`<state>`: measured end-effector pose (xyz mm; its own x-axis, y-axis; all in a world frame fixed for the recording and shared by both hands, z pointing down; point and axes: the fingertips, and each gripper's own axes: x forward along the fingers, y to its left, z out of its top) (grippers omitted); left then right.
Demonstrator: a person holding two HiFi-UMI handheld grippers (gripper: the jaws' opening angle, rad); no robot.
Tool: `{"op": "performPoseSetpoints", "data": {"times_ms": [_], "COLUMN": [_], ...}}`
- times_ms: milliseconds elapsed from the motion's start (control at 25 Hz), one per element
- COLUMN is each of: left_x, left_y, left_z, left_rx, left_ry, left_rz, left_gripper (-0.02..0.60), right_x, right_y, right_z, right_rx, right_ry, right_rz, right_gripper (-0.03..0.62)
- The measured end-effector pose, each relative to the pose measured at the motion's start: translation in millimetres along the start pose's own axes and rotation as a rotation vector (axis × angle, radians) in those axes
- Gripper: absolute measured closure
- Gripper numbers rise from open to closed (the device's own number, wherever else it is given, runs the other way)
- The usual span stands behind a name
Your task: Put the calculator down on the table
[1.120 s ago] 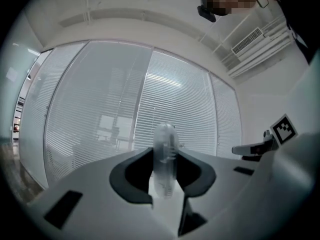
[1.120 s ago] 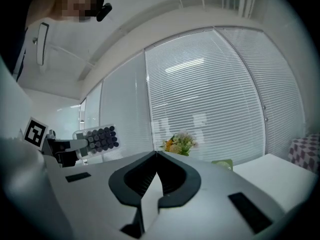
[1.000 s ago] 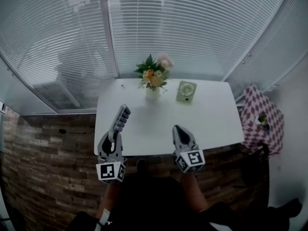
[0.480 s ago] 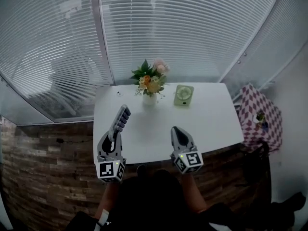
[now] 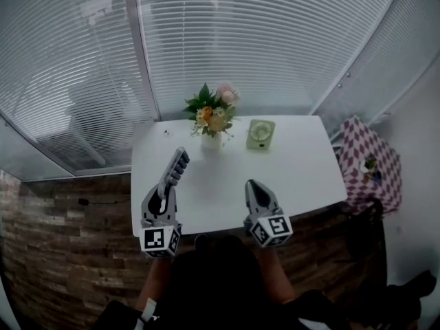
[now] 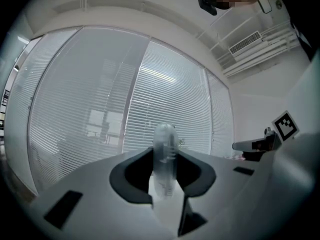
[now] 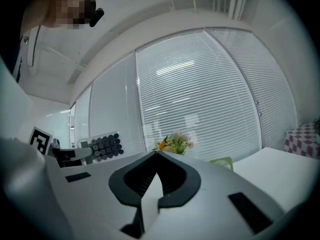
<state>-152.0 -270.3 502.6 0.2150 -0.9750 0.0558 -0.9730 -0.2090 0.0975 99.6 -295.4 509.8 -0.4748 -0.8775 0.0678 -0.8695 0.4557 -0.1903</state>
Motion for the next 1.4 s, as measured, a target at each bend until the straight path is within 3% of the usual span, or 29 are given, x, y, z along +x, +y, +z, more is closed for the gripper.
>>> {"op": "performPoseSetpoints", "data": {"times_ms": [240,440,680,840,920,1040,1160,1400], "left_x": [9,14,21,27,27,29,30,32], "left_y": [-6,-9,2,2,5,6,-2,-9], "left_z": [-3,-5,-11,-19,-30,-45,-44,-33], "left_rx": [-0.129,-0.413,-0.826,-1.215,-1.353,-1.423,-1.457,-1.439], "left_ry": [-0.013,-0.036,-0.075,-0.087,-0.081,-0.041,-0.030,-0.032], "left_rz": [-0.087,-0.158,-0.192,-0.189,-0.178,-0.153,-0.179,-0.203], "left_gripper": [0.480,0.480,0.480,0.480,0.482,0.482,0.482,0.482], "right_x": [5,10,12,12,13,16,18,23], "right_y": [0,-2,-2,-5,-3,2,5,6], "right_z": [1,-3,-5,-11,-12,-12,-10,-13], "right_rx": [-0.001,0.005,0.005,-0.001,0.000,-0.006,-0.001,-0.001], "right_ry": [-0.001,0.015,0.018,0.034,0.034,0.034,0.030,0.040], "right_rz": [0.012,0.012,0.016,0.002,0.006,0.021,0.033,0.033], "right_gripper": [0.588,0.588,0.588,0.588,0.588,0.588,0.588,0.588]}}
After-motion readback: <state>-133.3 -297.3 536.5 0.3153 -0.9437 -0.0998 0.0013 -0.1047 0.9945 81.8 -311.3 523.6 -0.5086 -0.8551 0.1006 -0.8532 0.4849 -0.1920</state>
